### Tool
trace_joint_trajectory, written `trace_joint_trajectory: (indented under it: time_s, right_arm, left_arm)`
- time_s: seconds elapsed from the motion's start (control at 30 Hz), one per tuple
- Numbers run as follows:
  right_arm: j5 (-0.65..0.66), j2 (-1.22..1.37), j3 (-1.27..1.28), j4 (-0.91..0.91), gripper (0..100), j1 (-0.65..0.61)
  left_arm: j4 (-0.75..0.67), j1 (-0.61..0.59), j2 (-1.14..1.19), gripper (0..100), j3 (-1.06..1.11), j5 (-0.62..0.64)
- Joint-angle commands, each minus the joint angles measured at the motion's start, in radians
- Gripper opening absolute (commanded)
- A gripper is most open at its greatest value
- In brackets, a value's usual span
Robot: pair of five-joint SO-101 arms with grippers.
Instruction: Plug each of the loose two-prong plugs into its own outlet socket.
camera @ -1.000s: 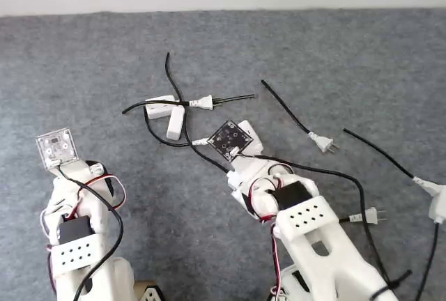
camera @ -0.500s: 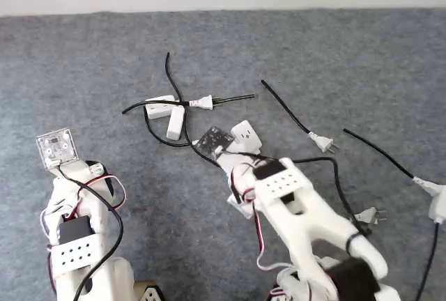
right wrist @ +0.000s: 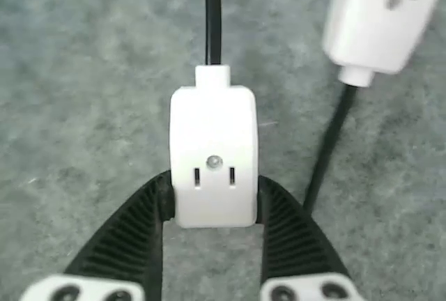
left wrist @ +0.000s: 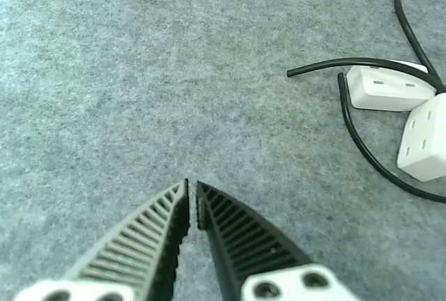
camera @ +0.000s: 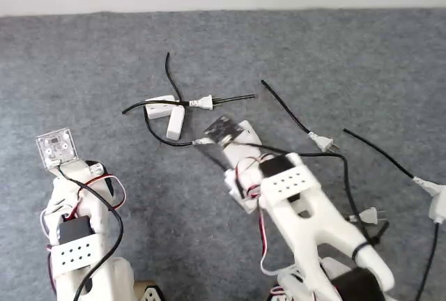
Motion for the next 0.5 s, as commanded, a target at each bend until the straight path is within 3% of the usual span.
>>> trace_joint_trajectory:
  time_s: [0.0, 0.17, 0.23, 0.47]
  right_arm:
    - [0.0, -0.056, -0.026, 0.054, 5.8, -0.071]
    - [0.04, -0.01, -0.005, 0.108, 24.4, -0.154]
    - [0.071, -0.001, 0.008, 0.113, 27.1, -0.206]
    - [0.071, -0.004, 0.006, 0.041, 12.3, -0.151]
  left_arm:
    - [-0.009, 0.006, -0.009, 2, -0.036, -0.008]
    - [-0.009, 0.006, -0.009, 2, -0.036, -0.008]
    - [-0.009, 0.006, -0.009, 2, -0.036, -0.008]
    - [-0.009, 0.006, -0.009, 2, -0.036, -0.008]
